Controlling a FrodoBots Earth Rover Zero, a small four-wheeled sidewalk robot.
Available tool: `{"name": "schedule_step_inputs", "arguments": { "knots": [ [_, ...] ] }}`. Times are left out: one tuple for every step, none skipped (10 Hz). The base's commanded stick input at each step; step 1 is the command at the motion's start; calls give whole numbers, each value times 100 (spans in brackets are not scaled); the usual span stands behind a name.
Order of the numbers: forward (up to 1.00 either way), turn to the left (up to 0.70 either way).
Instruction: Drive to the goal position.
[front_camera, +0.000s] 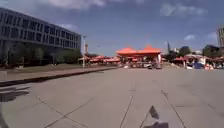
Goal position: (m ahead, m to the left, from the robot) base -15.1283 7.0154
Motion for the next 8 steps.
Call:
{"name": "schedule_step_inputs", "arguments": {
  "knots": [
    [100, 0],
    [100, 0],
    [100, 0],
    [100, 0],
    [100, 3],
    [100, 27],
    [100, 27],
    [100, 27]
  ]
}}
